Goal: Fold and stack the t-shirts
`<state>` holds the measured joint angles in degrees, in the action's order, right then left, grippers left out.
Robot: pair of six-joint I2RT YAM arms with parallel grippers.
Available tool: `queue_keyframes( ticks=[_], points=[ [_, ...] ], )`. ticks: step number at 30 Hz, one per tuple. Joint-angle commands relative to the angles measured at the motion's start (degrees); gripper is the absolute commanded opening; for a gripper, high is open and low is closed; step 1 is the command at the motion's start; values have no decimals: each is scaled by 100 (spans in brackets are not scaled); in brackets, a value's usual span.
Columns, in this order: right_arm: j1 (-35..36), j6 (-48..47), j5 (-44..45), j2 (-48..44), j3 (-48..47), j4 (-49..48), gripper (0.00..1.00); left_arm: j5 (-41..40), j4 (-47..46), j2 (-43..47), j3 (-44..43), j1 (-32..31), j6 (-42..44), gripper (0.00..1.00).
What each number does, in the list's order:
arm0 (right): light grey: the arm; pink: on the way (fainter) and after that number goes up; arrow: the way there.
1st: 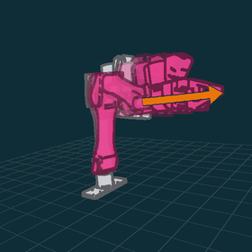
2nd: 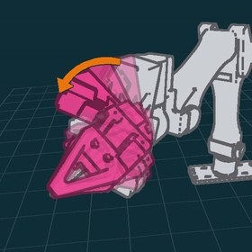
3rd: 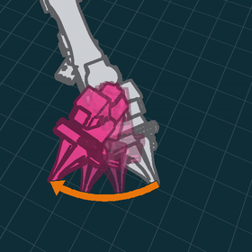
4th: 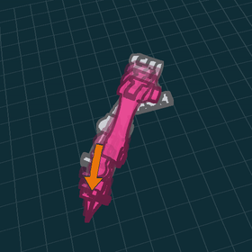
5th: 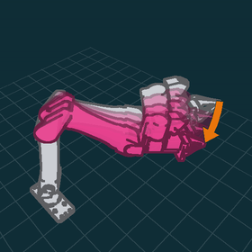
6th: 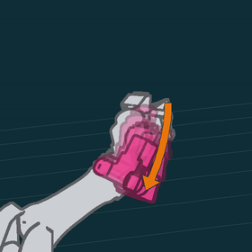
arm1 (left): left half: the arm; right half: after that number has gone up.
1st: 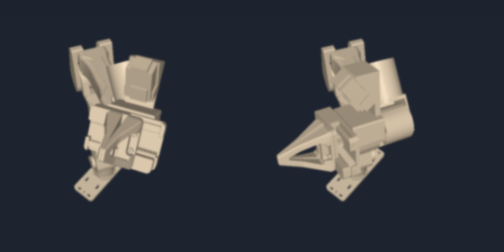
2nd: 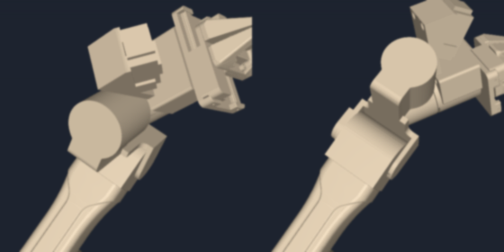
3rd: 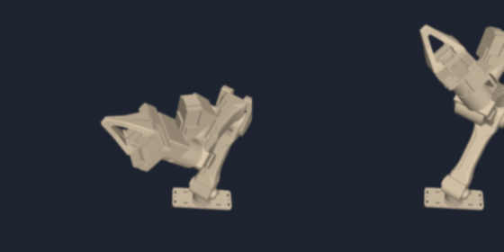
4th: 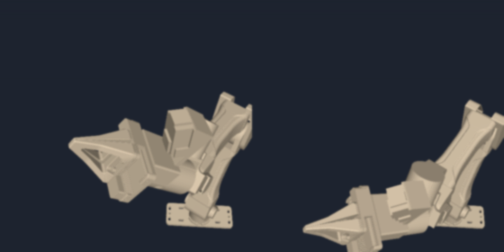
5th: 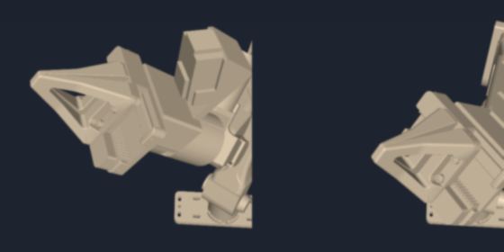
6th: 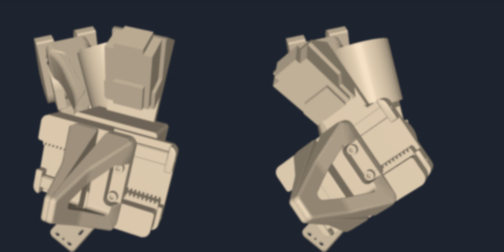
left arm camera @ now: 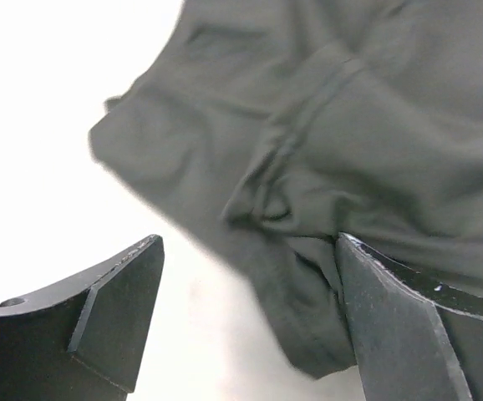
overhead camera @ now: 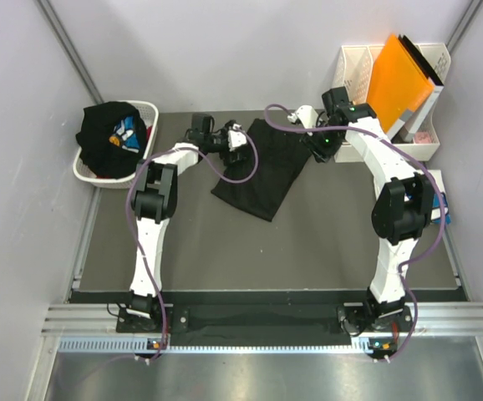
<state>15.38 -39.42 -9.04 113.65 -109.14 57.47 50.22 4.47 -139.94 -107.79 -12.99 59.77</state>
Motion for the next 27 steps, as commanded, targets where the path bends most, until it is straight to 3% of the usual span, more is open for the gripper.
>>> queue_keyframes(
  ticks=[1,5,16,24,27],
  points=[
    [106,-4,-80,-176,-98,-113,43,-987,-1693,519,328,122,-756,88],
    [159,4,-124,-141,-134,-113,43,-1163,-2143,862,714,166,-835,88],
    [431,-48,-212,-27,-266,-61,45,-1259,-1951,1636,1198,438,-783,87],
    [1028,-101,-265,202,51,-271,45,-3156,-2389,2513,1980,649,-1020,86],
    [1371,-66,-283,351,104,-368,45,-3316,-2363,2979,2410,816,-993,85]
  ],
)
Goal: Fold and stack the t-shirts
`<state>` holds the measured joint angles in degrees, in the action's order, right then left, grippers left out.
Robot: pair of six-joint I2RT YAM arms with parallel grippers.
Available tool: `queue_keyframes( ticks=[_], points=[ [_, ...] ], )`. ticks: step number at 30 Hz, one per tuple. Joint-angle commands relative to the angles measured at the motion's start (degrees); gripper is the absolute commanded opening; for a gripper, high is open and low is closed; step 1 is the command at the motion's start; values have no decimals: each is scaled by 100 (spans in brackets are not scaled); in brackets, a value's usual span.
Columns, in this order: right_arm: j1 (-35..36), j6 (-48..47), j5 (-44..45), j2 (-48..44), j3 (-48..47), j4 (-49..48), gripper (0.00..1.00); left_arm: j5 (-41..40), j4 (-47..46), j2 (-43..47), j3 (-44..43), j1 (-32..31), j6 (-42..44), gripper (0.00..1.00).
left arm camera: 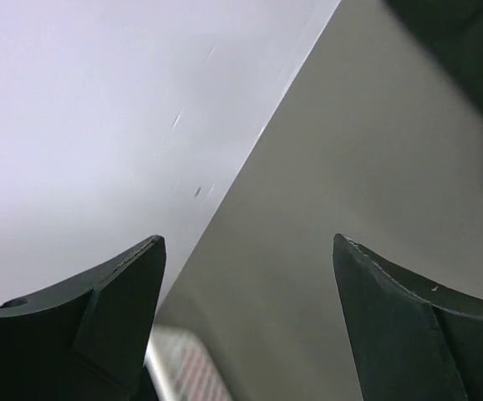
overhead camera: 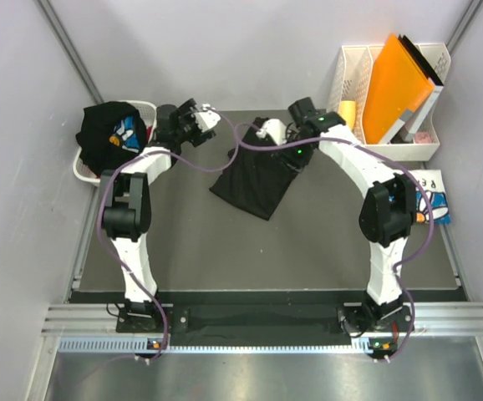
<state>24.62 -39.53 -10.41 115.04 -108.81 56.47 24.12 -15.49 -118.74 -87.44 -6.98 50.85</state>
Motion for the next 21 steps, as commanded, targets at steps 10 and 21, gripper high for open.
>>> queue_keyframes(
  ticks=[10,21],
  points=[
    [1272,428,-101,826,-52,-646,46,-1725,-358,1819,667,373,-198,85],
    [1949,648,13,870,106,-795,48,-2280,-280,2197,561,408,-216,86]
  ],
)
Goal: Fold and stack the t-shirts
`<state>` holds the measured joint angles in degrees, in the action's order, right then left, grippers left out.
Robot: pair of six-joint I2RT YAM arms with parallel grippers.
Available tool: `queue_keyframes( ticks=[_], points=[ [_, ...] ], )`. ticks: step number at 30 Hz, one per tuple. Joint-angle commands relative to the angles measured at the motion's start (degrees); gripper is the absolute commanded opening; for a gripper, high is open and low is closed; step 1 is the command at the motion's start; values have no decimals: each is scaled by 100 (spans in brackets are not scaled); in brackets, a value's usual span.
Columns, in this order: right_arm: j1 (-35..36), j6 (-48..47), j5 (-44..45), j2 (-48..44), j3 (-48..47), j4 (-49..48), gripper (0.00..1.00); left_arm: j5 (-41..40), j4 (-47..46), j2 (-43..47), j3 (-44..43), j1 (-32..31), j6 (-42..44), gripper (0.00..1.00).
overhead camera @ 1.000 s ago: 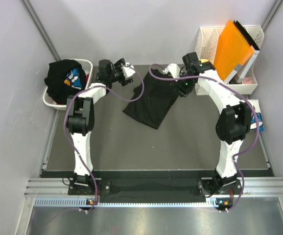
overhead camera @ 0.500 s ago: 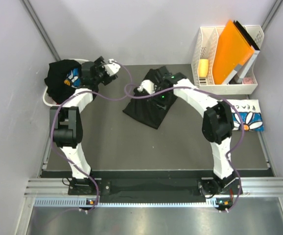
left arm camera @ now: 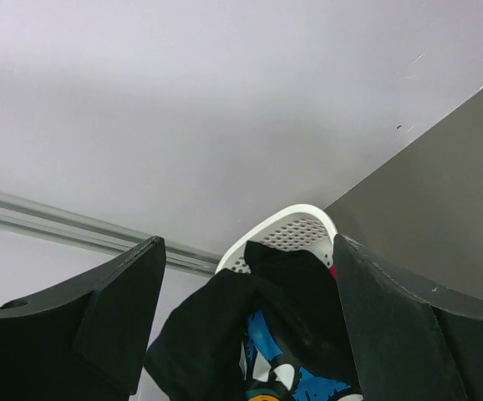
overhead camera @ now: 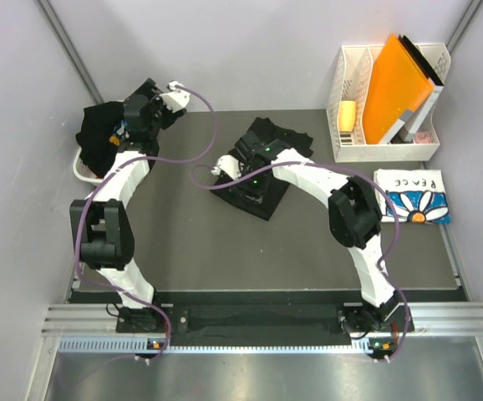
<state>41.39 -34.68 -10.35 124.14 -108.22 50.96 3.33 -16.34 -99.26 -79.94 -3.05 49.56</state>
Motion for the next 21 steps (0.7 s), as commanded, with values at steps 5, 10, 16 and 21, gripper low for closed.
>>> queue_keyframes(
  ticks=[5,10,16,21],
  points=[
    [440,286,-46,128,65,-323,48,-131,-247,293,-171,6,-87,86],
    [467,330,77,260,65,-473,48,-43,-265,346,-153,6,-61,86],
    [476,400,129,514,30,-587,48,45,-379,311,-153,24,-17,86],
    [467,409,218,629,3,-666,48,141,-423,241,-223,50,27,86]
  ],
)
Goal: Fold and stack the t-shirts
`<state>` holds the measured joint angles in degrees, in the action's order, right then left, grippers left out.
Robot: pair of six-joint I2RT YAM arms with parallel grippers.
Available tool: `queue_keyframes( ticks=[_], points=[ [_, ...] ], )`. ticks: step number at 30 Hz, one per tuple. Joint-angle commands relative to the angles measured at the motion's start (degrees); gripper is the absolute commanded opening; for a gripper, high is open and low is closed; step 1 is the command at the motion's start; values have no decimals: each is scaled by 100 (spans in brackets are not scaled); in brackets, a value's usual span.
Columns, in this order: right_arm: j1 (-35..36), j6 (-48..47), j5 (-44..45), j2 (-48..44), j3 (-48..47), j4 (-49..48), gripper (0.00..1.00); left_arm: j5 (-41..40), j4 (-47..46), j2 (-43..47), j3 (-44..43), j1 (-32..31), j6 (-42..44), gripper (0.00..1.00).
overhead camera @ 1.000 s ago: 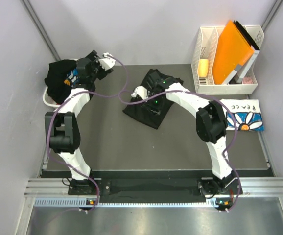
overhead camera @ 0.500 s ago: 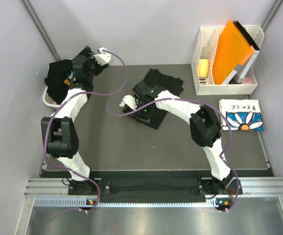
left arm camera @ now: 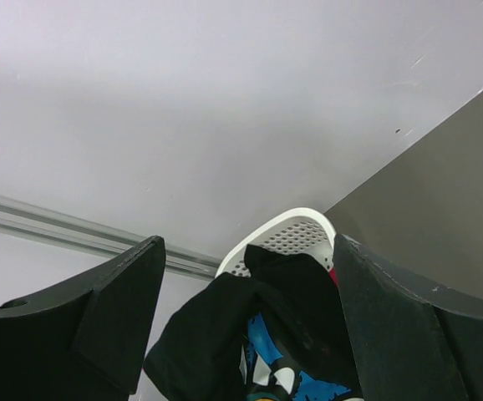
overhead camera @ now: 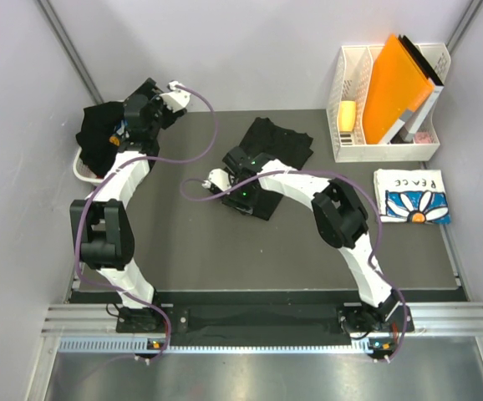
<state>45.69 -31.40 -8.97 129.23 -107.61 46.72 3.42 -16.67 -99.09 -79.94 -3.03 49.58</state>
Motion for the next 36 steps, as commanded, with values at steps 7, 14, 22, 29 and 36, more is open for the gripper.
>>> queue_keyframes(
  ticks=[7,14,22,29,36],
  points=[
    [36,108,202,261,21,-304,48,229,-311,126,-347,101,-19,86],
    [28,55,317,278,188,-383,0,159,-258,127,-355,109,-63,86],
    [27,-446,361,-239,723,-102,0,194,-302,188,-259,153,-54,86],
    [36,-1025,-25,-829,1444,477,0,300,-364,171,-285,171,-36,86],
    [27,-1377,-307,-1479,2077,900,0,379,-329,-31,-619,171,-185,86]
  ],
)
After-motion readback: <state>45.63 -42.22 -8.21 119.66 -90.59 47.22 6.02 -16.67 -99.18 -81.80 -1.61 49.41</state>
